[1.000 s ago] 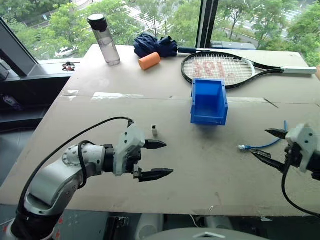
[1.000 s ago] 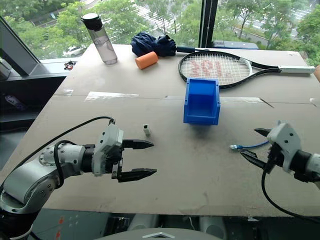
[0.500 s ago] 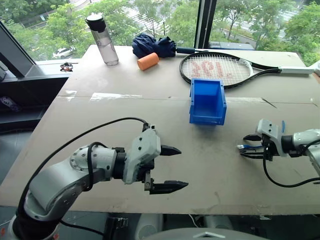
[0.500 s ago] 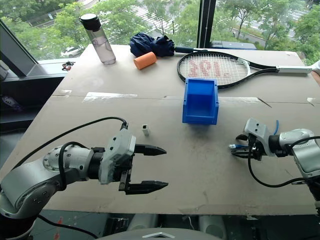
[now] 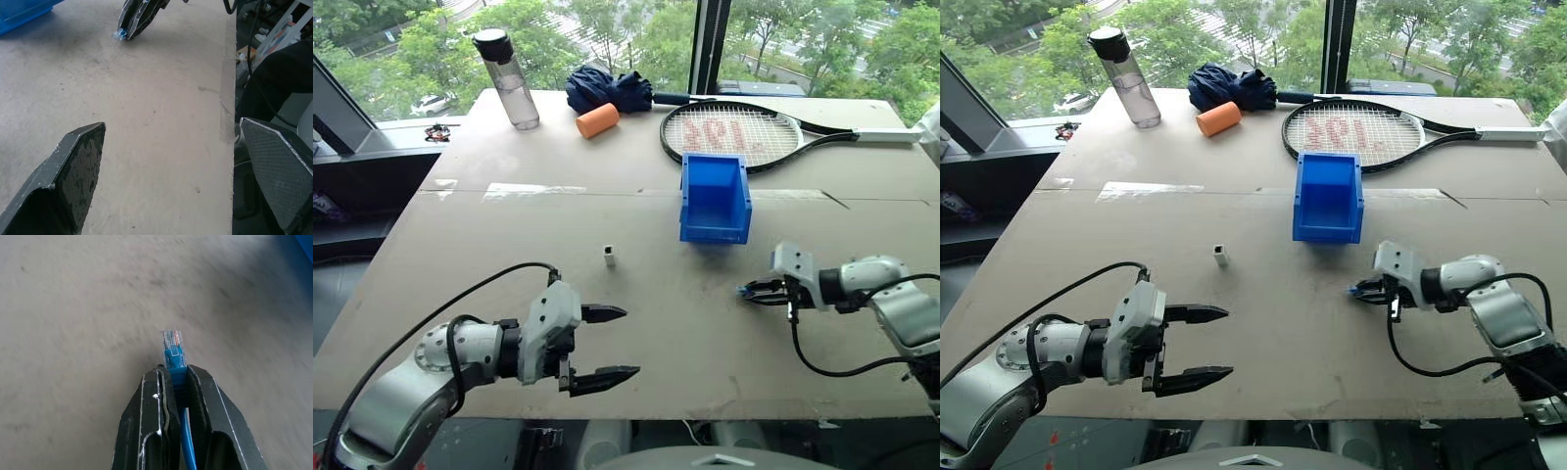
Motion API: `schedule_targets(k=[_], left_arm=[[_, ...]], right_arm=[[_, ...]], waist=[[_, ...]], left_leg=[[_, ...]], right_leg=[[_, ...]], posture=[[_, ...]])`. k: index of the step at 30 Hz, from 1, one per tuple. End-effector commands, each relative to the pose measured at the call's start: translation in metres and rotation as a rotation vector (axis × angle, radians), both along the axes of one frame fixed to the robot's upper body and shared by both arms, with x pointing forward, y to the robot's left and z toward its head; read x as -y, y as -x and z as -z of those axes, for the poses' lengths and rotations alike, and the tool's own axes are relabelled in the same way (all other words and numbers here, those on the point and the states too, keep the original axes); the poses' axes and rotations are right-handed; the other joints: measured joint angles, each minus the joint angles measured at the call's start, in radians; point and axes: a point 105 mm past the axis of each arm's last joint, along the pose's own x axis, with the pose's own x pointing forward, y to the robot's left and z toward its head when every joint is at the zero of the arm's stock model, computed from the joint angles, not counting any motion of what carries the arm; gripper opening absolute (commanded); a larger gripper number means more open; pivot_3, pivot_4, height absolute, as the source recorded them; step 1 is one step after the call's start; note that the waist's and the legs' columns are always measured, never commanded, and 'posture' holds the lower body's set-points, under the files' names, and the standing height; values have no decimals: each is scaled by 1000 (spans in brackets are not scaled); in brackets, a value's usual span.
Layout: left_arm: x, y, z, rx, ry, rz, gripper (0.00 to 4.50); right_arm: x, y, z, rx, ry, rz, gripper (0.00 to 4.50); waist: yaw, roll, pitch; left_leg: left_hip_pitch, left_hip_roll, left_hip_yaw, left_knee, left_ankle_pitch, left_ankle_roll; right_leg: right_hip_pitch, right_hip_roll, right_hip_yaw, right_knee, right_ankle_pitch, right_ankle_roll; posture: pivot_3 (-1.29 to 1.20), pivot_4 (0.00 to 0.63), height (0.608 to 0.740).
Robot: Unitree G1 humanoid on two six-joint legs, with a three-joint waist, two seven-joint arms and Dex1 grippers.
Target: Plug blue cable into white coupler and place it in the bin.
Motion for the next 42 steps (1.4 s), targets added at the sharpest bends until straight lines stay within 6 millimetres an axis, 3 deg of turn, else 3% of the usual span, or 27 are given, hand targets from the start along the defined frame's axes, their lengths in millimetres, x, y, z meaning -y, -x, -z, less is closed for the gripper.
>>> schedule_targets(k=[1,3,6,7,13,20,26,33,36,42], left_arm=[[-4,-10,-10,76,5,-5,4500],[-3,-16,-12,94,5,-9,4500],[6,-45,-7,128,-17,-27,4500],[10,-51,-5,131,-22,-26,4500],[34,-71,8,147,-51,10,4500],[55,-83,27,167,-89,56,4500],[73,-100,38,184,-105,82,4500],[87,-116,44,196,-136,120,4500],[90,-117,52,186,-188,172,3613],[91,-115,53,196,-192,208,674]], right_arm=[[-41,-3,-6,57,13,-64,138],[-53,-8,-3,58,18,-54,138],[-68,-16,4,44,33,-51,138],[-71,-18,5,44,33,-48,891],[-54,-5,-17,125,-38,-48,3493],[-14,40,-48,140,-241,82,3493],[17,80,-39,165,-273,269,3493],[30,104,-36,212,-309,431,3493],[30,108,-33,217,-306,467,3590],[22,103,-30,220,-331,484,3590]], waist=[[1,0,0],[2,-1,0],[16,1,0],[18,-1,-1],[13,-4,-3],[25,-2,-2],[26,-2,-2],[19,-2,-3],[24,-1,-4],[24,-1,-4]], left_leg=[[0,0,0,0,0,0],[0,0,0,0,0,0],[-1,-2,-1,1,0,0],[0,-3,-1,1,0,0],[-1,-3,-2,0,0,0],[-3,-3,-5,0,0,0],[-2,-3,-5,2,0,0],[-1,-3,-4,2,0,0],[-1,-3,-4,2,0,0],[-1,-3,-4,2,0,0]], right_leg=[[0,0,0,0,0,0],[0,0,-1,0,0,0],[0,-1,-1,0,0,0],[0,-2,-1,0,0,0],[0,-1,-2,0,3,4],[1,-1,-4,0,3,4],[2,-1,-4,0,0,1],[2,-1,-3,0,-1,4],[2,-1,-4,0,-2,5],[3,-1,-3,0,-1,2]], posture=[[0,150,740],[0,150,740],[0,150,740],[0,150,740],[0,150,740],[0,150,740],[0,150,740],[0,150,740],[0,150,740],[0,150,740]])
